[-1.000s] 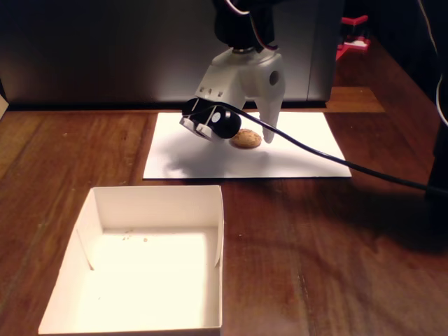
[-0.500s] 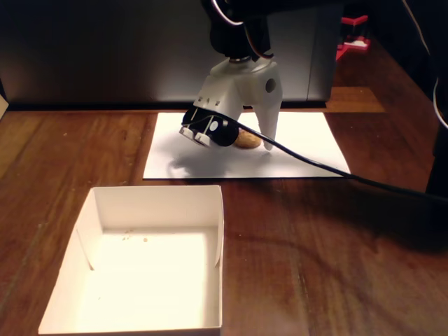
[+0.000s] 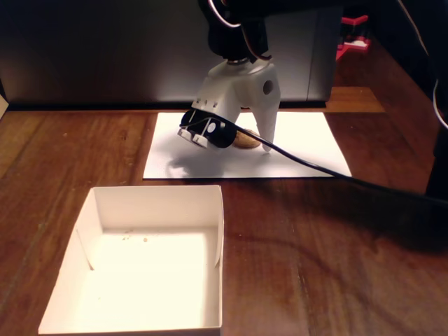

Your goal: Grasp a mini cookies block and put it in the white box.

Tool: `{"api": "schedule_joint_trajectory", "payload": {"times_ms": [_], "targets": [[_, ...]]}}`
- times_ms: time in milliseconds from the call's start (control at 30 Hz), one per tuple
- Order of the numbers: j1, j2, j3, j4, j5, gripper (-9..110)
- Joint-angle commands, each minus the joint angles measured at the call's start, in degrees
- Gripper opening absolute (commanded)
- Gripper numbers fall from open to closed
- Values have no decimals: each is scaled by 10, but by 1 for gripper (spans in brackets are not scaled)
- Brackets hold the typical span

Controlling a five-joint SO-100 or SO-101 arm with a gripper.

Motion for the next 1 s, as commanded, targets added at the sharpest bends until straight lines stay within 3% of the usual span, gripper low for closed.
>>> {"api": "schedule_joint_trajectory", "payload": {"times_ms": [0, 333, 967], "targets": [[-2, 16, -55, 11, 2, 42], [-4, 23, -61, 8, 11, 31], [-14, 15, -54, -35, 20, 32]]}}
